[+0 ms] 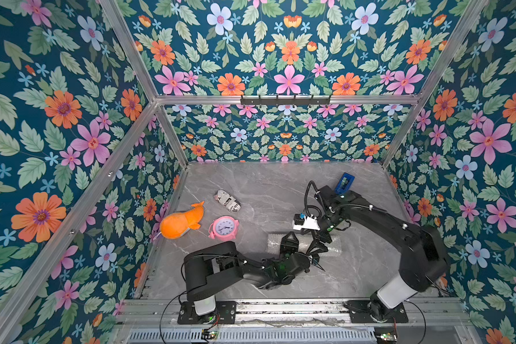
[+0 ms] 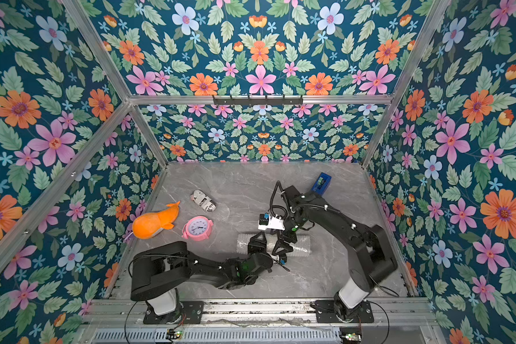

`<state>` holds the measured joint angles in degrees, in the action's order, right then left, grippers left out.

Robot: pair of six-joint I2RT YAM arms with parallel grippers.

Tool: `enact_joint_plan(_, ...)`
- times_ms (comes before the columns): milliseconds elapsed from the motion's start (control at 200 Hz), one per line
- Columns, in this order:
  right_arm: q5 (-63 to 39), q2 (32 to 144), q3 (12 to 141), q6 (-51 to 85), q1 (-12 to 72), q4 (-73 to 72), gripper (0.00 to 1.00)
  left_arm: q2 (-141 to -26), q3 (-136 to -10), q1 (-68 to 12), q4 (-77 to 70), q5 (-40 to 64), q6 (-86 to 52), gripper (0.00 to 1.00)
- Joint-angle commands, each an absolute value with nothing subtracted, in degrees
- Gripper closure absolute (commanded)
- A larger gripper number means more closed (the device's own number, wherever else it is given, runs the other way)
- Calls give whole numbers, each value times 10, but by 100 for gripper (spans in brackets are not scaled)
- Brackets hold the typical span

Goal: Wrap vases in bubble wrap
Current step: Pick up the vase from the center of the board.

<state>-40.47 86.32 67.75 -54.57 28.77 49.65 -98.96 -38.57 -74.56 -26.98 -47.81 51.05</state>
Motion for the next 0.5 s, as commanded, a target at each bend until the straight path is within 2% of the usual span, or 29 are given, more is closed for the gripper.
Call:
enact_joint_plan(0,-326,776,628,-425,260,272,1,-959,-393,-742,-177,-442,408,100)
enact_joint_plan(110,-165,684,576,-299,218,92,1,-919,-400,-739,-119,-385,347,100)
enact_joint_plan(245,-64,578,543,-225,188,26,1,-855,-405,-726,-72,-297,258,100)
enact_joint_plan(375,-74,477,530,-105,188,65,1,-779,-433,-670,-38,-141,132,100)
enact_joint_plan(495,-175,401,509,10,188,103,12,-725,-428,-616,-64,-42,35,100)
